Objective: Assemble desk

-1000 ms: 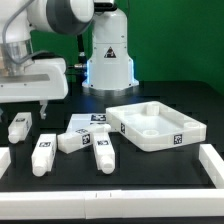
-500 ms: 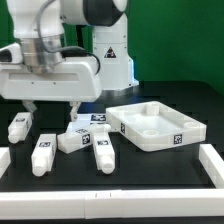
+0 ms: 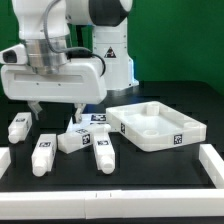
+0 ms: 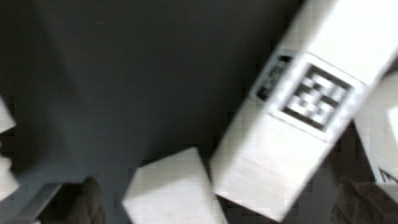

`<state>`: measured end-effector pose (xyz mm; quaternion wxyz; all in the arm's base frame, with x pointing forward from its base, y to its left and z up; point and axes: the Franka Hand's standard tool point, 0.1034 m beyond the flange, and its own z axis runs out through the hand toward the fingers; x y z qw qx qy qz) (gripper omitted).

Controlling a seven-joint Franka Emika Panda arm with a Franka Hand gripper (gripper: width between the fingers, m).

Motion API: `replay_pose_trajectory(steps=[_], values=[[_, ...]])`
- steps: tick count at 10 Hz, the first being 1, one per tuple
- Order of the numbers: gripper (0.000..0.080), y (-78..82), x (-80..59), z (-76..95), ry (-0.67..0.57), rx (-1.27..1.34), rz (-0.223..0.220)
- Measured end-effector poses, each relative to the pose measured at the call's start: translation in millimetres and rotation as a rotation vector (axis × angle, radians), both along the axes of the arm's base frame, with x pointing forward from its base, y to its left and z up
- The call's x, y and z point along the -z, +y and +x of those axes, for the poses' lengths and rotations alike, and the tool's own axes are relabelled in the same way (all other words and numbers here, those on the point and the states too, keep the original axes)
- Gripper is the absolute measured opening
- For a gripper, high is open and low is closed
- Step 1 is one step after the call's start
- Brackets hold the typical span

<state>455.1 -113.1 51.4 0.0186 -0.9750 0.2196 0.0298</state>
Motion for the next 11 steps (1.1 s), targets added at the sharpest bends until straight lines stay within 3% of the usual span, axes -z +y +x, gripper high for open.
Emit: replay_pose_trajectory(steps=[2,11], values=[[0.0649,7.6,7.6,7.9,-0.012,0.101,-0.011],[0.0649,5.1,32.0,-7.6,-0.021,0.269,-0.009]])
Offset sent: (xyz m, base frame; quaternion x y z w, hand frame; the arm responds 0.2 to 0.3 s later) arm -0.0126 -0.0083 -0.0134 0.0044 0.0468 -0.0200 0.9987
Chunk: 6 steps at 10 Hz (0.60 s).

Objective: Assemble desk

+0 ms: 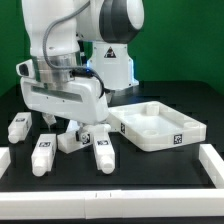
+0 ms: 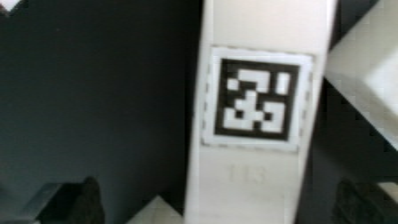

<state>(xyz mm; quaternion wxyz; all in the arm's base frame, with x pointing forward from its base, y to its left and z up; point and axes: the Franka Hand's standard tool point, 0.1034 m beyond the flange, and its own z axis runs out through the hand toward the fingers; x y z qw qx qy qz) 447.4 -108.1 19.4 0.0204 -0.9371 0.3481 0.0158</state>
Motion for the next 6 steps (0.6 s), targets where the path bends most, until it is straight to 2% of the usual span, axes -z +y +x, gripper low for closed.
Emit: replay_pose_trajectory(steps=[4,5,6], values=[[0.0649,1.3,8.6,-6.7,0.015,0.008,-0.001],[0.0608,1.3,8.7,-6.8,0.015,0.008,-0.001],[0.0608,1.4,8.7,-6.8,0.015,0.008,-0.001]])
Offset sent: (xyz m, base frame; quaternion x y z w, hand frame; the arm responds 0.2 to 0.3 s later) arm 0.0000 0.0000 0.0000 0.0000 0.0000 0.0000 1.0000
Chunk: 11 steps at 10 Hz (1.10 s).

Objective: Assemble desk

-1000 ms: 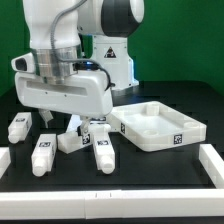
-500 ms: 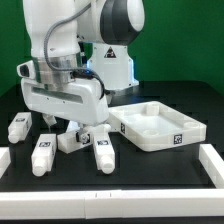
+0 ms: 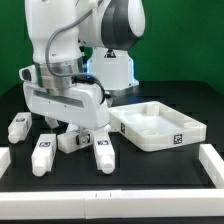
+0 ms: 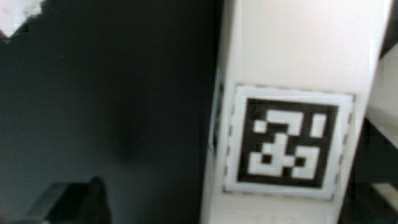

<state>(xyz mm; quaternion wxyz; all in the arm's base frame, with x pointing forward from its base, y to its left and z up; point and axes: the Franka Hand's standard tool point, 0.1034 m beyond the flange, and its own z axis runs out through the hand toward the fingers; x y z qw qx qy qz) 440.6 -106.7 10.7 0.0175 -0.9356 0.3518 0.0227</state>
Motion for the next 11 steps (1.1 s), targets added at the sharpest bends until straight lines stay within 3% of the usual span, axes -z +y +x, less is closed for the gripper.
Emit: replay_pose_trajectory(steps=[1,2,5,6,7,9,11], values=[[0.0405,0.0,0.0,0.0,0.0,0.0,0.0],[0.0283,-0.1,-0.1,0.1,0.0,0.0,0.0],[0.0284,0.8,-2.0,-0.2,0.001,-0.036,0.003],[0.0284,0.4,-11.4,-1.7,-0.011,-0.118,0.012],[0.0284,-4.1,-19.5,-9.9,-0.021,-0.196,0.015],[0.0284,-18.0,-22.7,-23.7,-0.027,-0.362,0.013],[0.0284,-24.3,-22.1,-23.8,-0.041,-0.437,-0.001]])
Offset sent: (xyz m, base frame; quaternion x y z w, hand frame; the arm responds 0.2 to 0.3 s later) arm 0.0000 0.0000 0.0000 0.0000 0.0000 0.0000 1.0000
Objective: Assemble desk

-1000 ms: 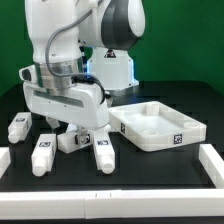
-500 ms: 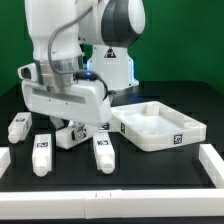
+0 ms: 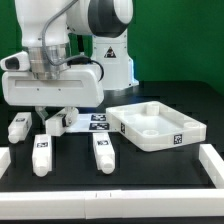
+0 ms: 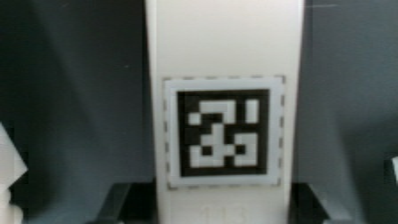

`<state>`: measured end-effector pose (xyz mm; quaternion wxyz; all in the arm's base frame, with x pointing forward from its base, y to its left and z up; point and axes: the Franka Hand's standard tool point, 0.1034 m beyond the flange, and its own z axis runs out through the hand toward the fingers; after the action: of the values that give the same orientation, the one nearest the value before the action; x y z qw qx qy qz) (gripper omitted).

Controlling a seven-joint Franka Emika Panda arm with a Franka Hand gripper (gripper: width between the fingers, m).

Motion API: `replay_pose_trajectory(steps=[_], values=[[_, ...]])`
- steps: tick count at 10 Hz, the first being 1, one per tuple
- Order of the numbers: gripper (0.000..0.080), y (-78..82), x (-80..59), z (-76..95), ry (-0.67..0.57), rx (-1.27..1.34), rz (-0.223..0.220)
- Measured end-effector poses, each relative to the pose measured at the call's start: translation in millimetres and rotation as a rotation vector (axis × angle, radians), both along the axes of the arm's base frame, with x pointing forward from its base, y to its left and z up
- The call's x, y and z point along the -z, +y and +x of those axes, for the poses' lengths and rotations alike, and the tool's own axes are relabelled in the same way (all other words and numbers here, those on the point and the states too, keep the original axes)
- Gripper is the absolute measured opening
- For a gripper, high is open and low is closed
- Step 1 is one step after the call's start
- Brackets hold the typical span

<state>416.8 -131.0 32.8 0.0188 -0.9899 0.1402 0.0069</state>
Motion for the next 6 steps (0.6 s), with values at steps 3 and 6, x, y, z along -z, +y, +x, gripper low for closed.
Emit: replay_pose_trajectory(steps=[3,6], values=[[0.0284,-0.2,0.8,-0.6,0.001,-0.012,-0.001],[0.0284,-26.5,10.5,-32.6,0.011,-0.26,-0.017]])
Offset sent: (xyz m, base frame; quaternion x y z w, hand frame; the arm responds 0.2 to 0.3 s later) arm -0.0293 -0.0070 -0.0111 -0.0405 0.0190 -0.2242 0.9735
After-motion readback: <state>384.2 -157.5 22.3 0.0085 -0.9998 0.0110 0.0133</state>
